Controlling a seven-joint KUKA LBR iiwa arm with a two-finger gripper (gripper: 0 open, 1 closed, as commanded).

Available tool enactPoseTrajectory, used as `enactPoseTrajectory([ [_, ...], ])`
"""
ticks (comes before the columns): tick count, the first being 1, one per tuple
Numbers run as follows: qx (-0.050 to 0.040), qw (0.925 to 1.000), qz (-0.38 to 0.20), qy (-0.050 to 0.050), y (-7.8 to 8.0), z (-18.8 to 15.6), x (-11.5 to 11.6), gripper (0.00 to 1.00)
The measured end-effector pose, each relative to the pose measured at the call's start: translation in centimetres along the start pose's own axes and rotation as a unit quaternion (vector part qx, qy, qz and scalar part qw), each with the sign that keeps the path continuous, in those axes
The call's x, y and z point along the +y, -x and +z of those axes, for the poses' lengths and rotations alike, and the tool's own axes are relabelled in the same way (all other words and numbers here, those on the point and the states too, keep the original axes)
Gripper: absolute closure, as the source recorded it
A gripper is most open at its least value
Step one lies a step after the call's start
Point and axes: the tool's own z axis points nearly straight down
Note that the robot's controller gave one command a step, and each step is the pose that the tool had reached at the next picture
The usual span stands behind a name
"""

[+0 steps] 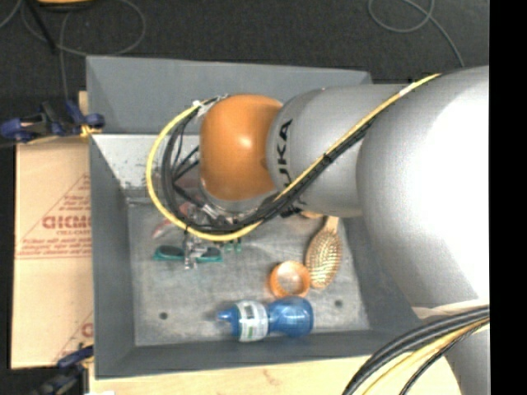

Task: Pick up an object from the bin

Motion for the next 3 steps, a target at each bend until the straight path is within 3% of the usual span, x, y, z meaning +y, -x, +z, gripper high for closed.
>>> enactPoseTrajectory([
  [3, -0.0048, 1.0, 0.002, 0.001, 0.2, -4.9, 0.0, 1.0],
])
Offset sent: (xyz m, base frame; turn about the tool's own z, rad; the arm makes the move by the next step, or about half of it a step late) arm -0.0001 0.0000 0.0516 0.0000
